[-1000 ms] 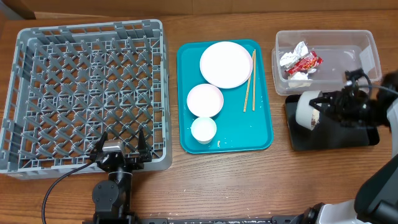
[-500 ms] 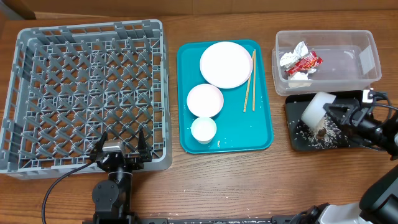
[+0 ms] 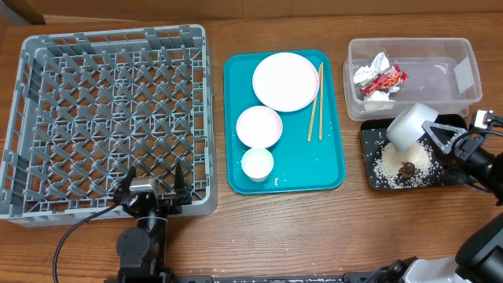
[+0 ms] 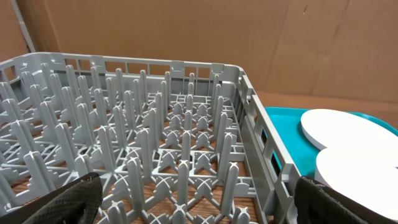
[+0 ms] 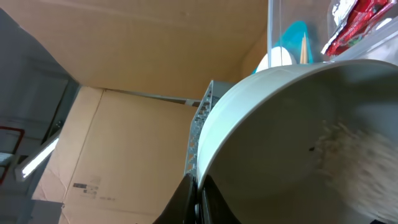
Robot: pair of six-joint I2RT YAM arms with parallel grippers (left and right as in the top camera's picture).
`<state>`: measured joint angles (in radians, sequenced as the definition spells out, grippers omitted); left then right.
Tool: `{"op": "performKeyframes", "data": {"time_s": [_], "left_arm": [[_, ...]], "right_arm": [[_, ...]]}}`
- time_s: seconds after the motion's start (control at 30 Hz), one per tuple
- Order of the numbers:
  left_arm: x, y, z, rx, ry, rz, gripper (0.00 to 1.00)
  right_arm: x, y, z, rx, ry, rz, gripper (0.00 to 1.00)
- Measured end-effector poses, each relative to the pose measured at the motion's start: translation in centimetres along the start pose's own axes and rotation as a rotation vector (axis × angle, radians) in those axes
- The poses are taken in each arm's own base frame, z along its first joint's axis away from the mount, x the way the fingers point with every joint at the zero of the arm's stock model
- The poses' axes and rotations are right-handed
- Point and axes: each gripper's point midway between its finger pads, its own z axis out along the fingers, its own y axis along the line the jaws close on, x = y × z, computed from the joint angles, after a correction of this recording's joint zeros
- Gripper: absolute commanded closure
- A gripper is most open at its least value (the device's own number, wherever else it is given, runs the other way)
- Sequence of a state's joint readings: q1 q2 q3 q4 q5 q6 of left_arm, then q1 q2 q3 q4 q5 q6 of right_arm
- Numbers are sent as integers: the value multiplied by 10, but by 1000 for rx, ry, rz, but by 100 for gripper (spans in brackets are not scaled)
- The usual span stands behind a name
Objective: Sort waste into correct bins and load items into the dishwasher
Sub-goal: 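Tilt the bowl with the right gripper to dump rice onto the black tray, then return the emptied bowl to the teal tray and release it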
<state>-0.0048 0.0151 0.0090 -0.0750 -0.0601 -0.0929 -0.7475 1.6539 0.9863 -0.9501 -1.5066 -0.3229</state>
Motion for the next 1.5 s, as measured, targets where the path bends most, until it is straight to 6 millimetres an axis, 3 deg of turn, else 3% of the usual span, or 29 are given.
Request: {"op": "performKeyframes", "data": {"time_s": [0.63,1.03,1.5], "left_arm": [[0,0,0,0,0,0,0],[0,0,0,0,0,0,0],[0,0,0,0,0,0,0]], "right_arm": [[-10,3,-3,-26,-18,185,96],[0,-4,-2,66,-3,242,96],[19,68,18,261,46,-66,96]]}}
